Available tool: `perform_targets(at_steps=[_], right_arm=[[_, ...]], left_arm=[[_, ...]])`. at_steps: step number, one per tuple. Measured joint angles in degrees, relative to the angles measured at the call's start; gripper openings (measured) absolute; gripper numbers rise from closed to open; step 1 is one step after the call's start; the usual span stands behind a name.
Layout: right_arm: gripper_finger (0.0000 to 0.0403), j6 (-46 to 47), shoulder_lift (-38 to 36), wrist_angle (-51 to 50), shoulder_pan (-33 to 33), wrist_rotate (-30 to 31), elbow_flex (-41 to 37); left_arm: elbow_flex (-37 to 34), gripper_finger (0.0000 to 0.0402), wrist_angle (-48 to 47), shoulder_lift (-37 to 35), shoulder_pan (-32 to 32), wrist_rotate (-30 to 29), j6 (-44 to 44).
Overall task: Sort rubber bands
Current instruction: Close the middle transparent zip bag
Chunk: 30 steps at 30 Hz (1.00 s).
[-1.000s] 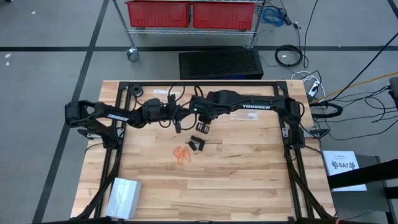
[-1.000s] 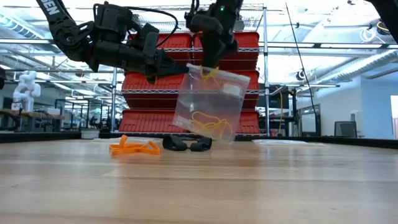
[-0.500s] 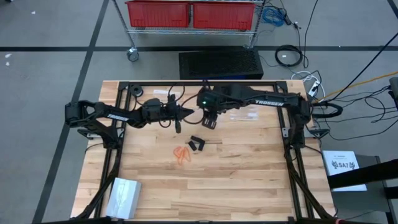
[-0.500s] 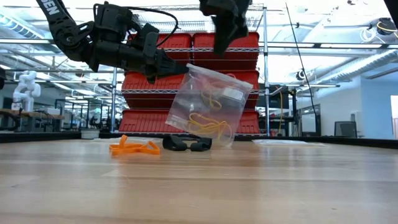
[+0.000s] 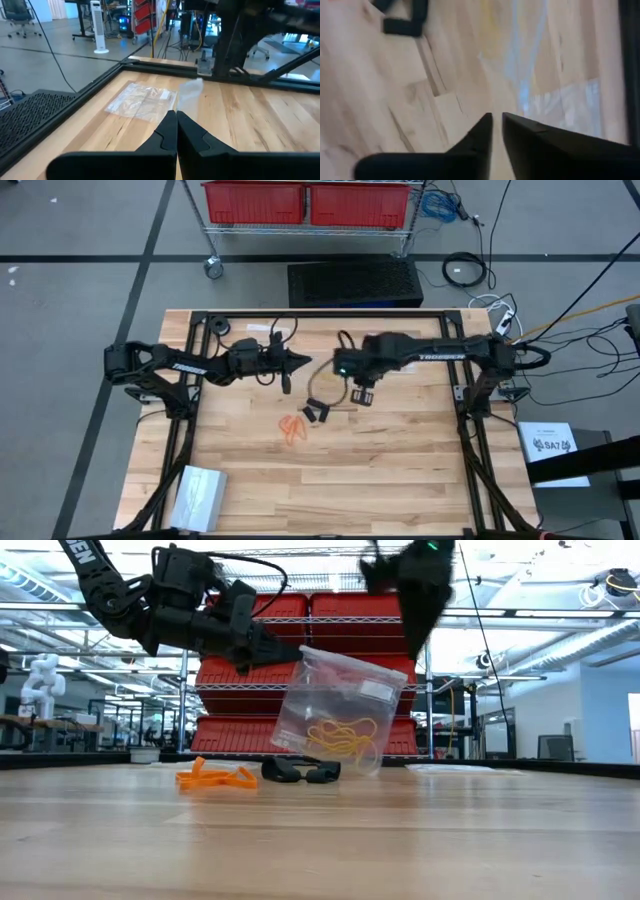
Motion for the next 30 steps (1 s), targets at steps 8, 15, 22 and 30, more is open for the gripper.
perform_targets(at_steps=[8, 15, 22, 30], right_arm=[[0.0002, 10.92, -22.71, 37.35, 3.16, 0.01, -38.4], [0.0001, 13.02, -29.79, 54.46, 4.02, 1.46, -52.02], [0.0001, 8.59, -29.79, 56.83, 3.63, 3.15, -52.03], [0.0, 7.05, -29.77, 57.66, 3.65, 3.12, -52.03]], left_arm=[[-0.02, 0.0, -5.2, -1.5, 0.01, -3.14, 2.82], [3.8, 0.0, -20.29, -11.15, 0.01, -13.07, 7.47], [18.97, 0.0, -51.89, -14.44, -1.0, -22.21, 10.47], [23.85, 0.0, -55.11, -5.07, -4.89, -27.98, 8.21]])
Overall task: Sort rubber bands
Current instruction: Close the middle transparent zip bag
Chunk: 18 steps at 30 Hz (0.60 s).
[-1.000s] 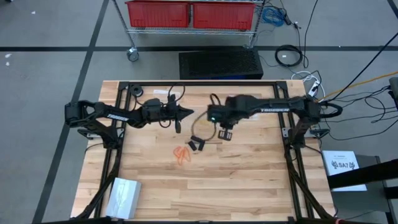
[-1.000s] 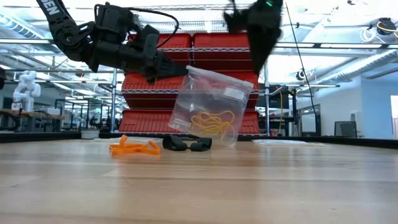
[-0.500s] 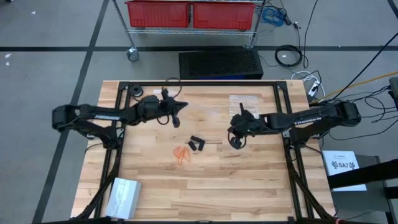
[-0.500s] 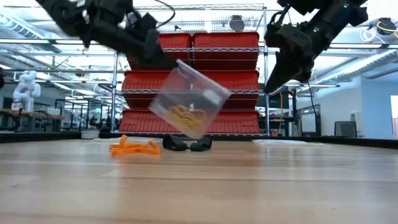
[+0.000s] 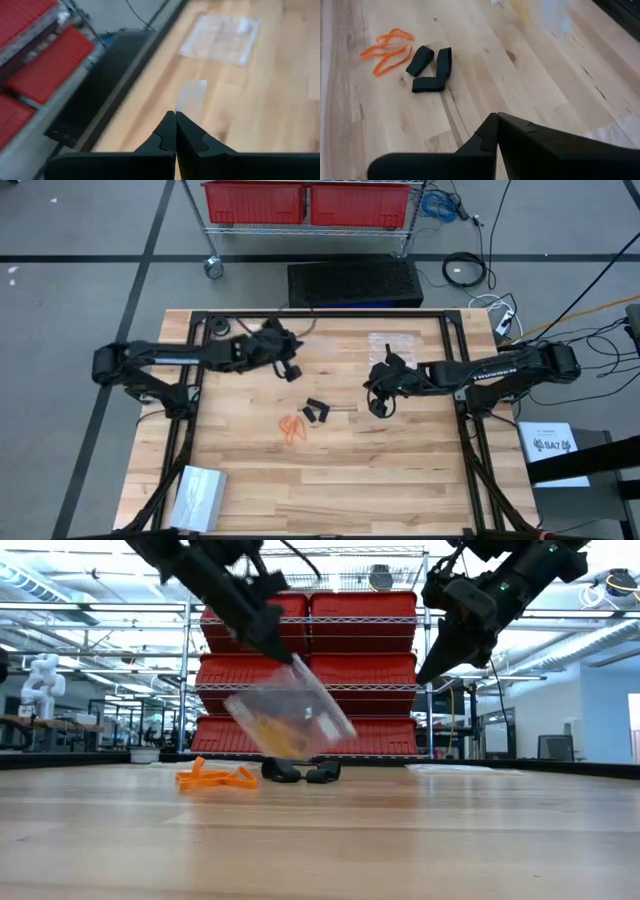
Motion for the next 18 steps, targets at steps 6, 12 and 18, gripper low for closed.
perform_targets(at_steps=[6, 12, 18], right_arm=[[0.0, 1.02, 0.0, -0.18, 0.0, -0.32, 0.0], [0.0001, 9.91, 0.02, -1.51, -0.21, -3.13, 0.0], [0.0059, 24.59, 3.33, -2.15, -0.82, -6.37, 0.0]], left_arm=[[0.0, 0.0, 5.16, 10.45, -2.69, 4.91, -4.34], [-0.02, 0.003, 13.99, 17.19, -4.36, 14.43, -5.47], [0.0, 0.0106, 23.74, 19.56, -3.93, 27.57, -9.77]])
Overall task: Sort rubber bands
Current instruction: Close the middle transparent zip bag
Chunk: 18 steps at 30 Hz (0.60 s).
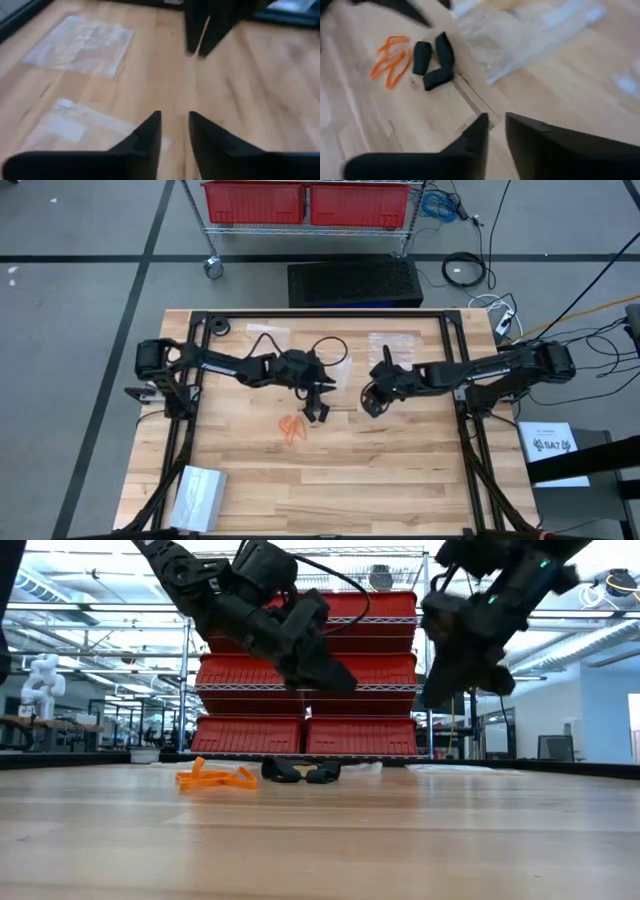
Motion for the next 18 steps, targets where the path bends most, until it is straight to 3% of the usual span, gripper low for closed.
perform_targets(at_steps=[4, 7, 9, 12, 18], right_arm=[[0.0126, 5.9, 5.63, 3.45, -1.98, 0.29, 0.0], [0.0175, 7.28, 11.32, 10.49, -3.74, 1.95, -0.02], [0.02, 7.81, 15.26, 16.03, -4.72, 4.1, -0.02], [0.0221, 9.18, 20.07, 23.11, -6.19, 5.0, -0.02], [0.0221, 16.13, 26.76, 27.34, -8.37, 9.1, 0.15]], left_arm=[[0.0, 0.0158, 0.34, -0.44, 1.65, 1.74, -0.22], [-0.02, 0.0174, -2.48, -1.98, 3.66, 2.06, -1.07], [-0.55, 0.0173, -3.24, -3.0, 5.47, 3.11, -1.31], [-3.17, 0.0158, -1.42, -4.83, 8.47, 9.95, -1.84], [-10.41, 0.0122, 10.97, -7.38, 14.52, 23.01, -8.01]])
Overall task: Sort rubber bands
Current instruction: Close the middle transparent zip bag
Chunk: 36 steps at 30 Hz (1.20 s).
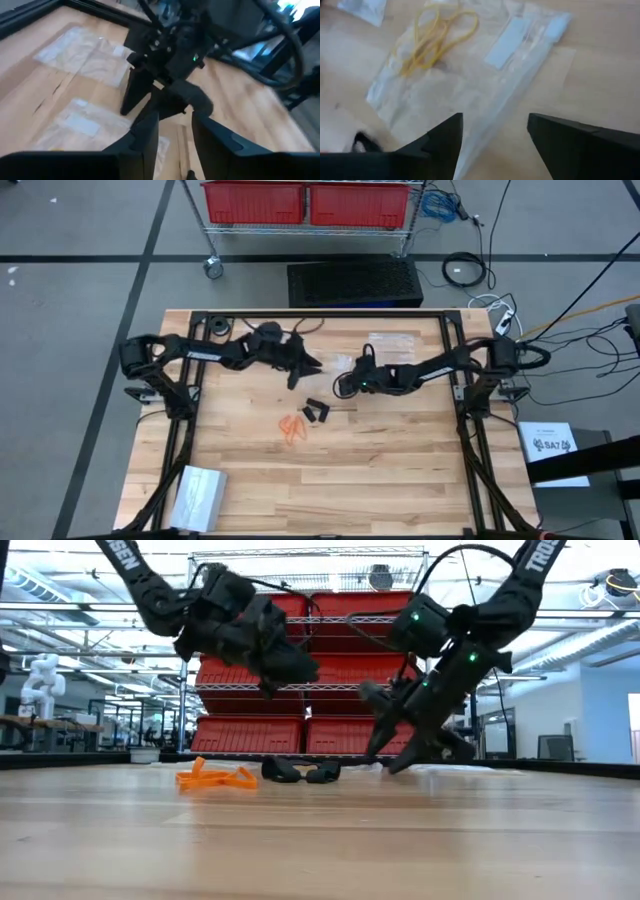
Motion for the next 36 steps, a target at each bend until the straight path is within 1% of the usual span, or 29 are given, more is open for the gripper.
perform_targets(at_steps=[3, 5, 8, 11, 16, 17, 18, 22, 28, 33, 36], right_arm=[[0.0214, 0.95, 1.95, 1.67, -0.7, 1.67, 0.08], [0.0208, 0.38, 3.02, 4.57, -1.12, 2.89, 0.02], [0.0184, -3.25, 4.63, 11.02, -1.99, 3.67, -0.05], [0.0137, -6.87, 6.54, 12.4, -2.8, 3.65, 1.32], [0.0027, -15.62, 8.95, 12.46, -3.15, 3.29, 3.82], [0.0014, -17.34, 8.79, 12.32, -3.16, 3.03, 4.05], [0.0009, -19.14, 8.39, 12.17, -3.14, 2.46, 4.25], [0.0012, -26.62, 3.81, 12.28, -3.27, 0.8, 4.65], [0.0003, -39.84, -7.31, 6.74, -3.12, -2.52, 4.61], [0.0001, -48.34, -15.67, 1.0, -2.53, -5.79, 4.61], [0.0001, -50.78, -19.09, -1.15, -2.37, -8.62, 4.63]], left_arm=[[-2.77, 0.0117, 8.06, -0.14, 1.83, 3.89, -3.75], [-4.37, 0.0116, 13.16, -0.21, 2.71, 5.32, -5.75], [-5.21, 0.0116, 16.37, -0.19, 3.93, 6.58, -7.28], [-5.17, 0.0116, 16.99, -0.19, 4.61, 6.75, -7.27], [-5.17, 0.0116, 17.28, -0.19, 5.4, 7.87, -7.23], [-5.17, 0.0116, 17.44, -0.19, 5.67, 8.38, -7.23], [-5.17, 0.0116, 17.45, -0.19, 5.99, 8.71, -7.25], [-5.17, 0.0116, 17.52, -0.19, 7.85, 9.65, -7.25], [-5.17, 0.0116, 16.95, -0.19, 10.5, 10.13, -7.17], [-5.13, 0.0116, 16.88, -0.19, 10.47, 12.23, -4.1], [-5.12, 0.0116, 16.58, -0.19, 9.7, 12.26, -2.32]])
